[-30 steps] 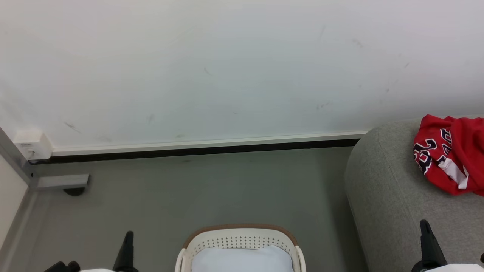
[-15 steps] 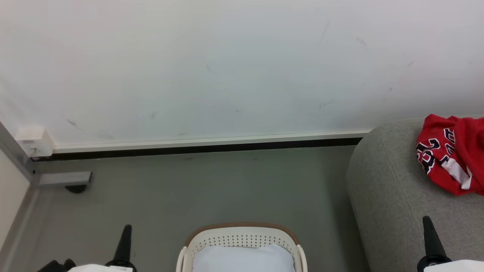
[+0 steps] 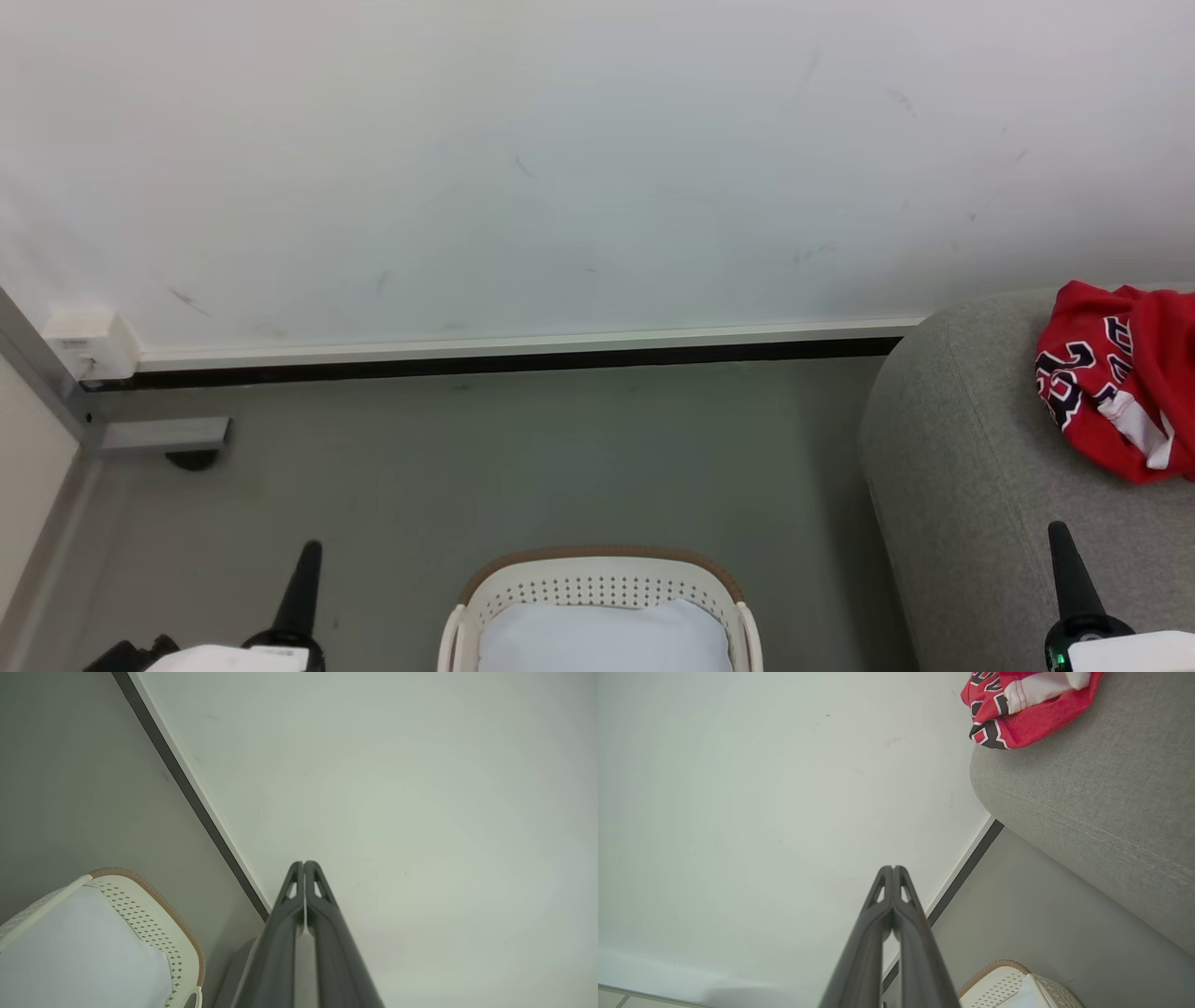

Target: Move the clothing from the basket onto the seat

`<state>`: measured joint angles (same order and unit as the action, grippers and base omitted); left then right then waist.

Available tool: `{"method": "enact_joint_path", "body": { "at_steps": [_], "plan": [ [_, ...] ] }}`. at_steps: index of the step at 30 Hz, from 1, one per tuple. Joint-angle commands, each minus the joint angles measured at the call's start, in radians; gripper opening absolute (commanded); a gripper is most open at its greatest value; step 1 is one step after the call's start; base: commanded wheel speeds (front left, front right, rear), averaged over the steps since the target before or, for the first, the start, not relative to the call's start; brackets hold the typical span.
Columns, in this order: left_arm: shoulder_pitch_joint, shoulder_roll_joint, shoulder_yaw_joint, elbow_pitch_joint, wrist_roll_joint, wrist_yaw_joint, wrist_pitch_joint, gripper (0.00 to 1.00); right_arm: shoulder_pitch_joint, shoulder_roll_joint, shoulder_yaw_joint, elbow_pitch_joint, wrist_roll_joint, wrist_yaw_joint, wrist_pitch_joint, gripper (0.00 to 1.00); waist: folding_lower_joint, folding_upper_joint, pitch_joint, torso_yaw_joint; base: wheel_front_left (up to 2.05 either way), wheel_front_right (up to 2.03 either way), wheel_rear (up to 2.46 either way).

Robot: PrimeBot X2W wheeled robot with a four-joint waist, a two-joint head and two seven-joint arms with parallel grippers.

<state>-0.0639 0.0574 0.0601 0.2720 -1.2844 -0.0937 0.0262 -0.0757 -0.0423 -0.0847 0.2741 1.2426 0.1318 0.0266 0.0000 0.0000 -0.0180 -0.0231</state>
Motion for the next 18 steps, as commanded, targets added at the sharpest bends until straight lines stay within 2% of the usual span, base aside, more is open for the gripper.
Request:
{"method": "enact_joint_path", "body": {
  "at_steps": [1,18],
  "plan": [
    [-0.021,0.002,0.008,-0.011,-0.033,-0.007,0.008,0.00,-0.016,-0.010,-0.005,-0.012,0.028,-0.001,0.006,0.00,0.0000,0.0000,0.001,0.001,0.00,0.00,0.00],
    [-0.033,-0.002,0.030,-0.018,-0.166,-0.022,0.046,0.00,-0.027,-0.011,-0.017,-0.020,0.182,-0.002,0.044,0.00,0.0000,0.0000,0.009,0.010,0.00,0.00,0.00]
  ]
}}
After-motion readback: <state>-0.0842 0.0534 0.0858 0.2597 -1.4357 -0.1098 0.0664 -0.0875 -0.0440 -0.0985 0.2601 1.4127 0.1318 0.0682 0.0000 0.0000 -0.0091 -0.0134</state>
